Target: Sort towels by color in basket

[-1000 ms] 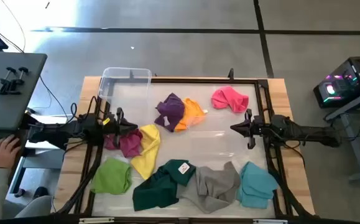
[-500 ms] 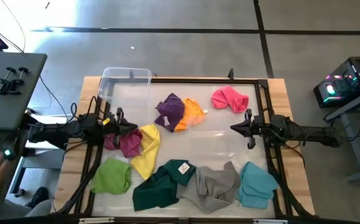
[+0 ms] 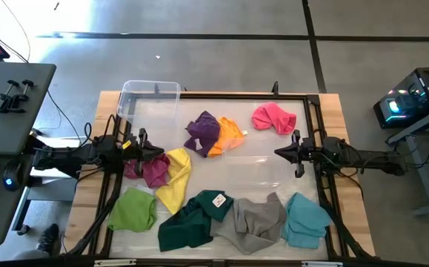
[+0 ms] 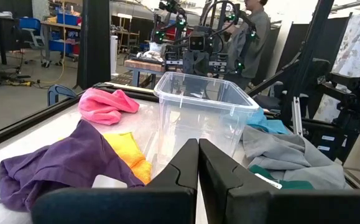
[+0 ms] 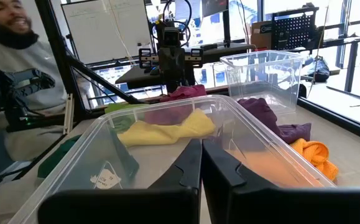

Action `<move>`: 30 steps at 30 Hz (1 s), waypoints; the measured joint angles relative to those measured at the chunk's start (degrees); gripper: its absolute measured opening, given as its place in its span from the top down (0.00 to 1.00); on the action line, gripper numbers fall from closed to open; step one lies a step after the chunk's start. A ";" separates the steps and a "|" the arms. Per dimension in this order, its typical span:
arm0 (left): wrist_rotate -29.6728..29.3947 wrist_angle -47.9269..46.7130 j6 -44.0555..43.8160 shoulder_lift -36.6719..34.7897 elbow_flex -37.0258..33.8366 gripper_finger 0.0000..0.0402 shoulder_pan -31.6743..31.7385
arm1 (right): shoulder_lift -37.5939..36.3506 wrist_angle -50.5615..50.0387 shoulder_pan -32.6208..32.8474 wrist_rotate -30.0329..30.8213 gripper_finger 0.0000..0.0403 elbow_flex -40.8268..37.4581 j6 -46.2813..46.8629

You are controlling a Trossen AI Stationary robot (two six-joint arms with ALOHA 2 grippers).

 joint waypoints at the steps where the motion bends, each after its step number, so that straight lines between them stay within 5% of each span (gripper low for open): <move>1: 0.02 -0.02 0.00 -0.02 -0.02 1.00 0.02 | 0.00 0.01 0.00 0.00 1.00 0.00 -0.02; 30: 0.00 0.00 0.00 0.00 0.00 1.00 0.00 | 0.00 0.02 0.00 0.02 1.00 0.00 -0.02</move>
